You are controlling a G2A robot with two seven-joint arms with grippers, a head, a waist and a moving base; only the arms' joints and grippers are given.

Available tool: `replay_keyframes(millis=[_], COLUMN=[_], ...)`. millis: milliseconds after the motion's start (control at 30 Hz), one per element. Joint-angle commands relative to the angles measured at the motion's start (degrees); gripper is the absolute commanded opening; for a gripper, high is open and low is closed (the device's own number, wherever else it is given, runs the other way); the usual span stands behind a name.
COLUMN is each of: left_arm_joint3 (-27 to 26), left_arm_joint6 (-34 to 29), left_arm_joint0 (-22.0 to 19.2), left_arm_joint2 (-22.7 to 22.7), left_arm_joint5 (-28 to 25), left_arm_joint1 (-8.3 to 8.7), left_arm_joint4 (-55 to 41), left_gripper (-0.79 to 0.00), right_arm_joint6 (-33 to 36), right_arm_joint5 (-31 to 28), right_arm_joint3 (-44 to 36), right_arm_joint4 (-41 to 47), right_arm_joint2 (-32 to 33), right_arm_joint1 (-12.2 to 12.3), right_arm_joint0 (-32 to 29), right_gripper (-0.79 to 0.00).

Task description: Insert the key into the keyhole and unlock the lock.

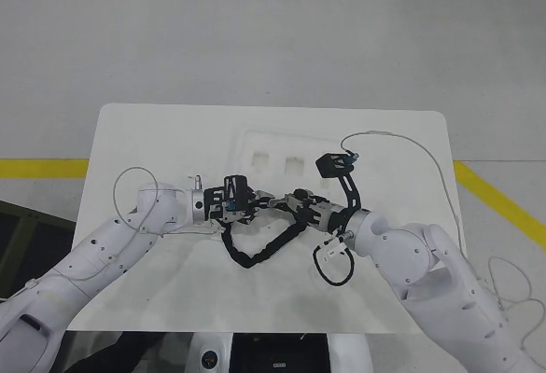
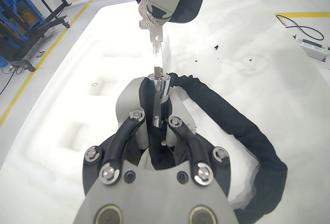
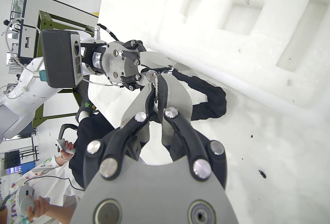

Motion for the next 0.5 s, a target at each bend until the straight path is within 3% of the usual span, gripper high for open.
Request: replay_keyframes(millis=[0, 467], left_arm_joint3=[0.0, 0.0], left_arm_joint6=[0.0, 0.0], left_arm_joint0=[0.0, 0.0], left_arm_joint2=[0.0, 0.0], left_arm_joint5=[0.0, 0.0], left_arm_joint1=[0.00, 0.00], left_arm_joint4=[0.0, 0.0], left_gripper=[-0.785, -0.785], right_arm_joint6=[0.1, 0.6], right_arm_joint5=[0.2, 0.3], right_arm_joint3=[0.0, 0.0], right_arm_joint4=[0.0, -0.9], right_arm_joint2=[0.1, -1.1], right_arm_joint1=[0.0, -0.6], right_arm_joint0=[-0.1, 0.9], right_gripper=[-0.785, -0.785])
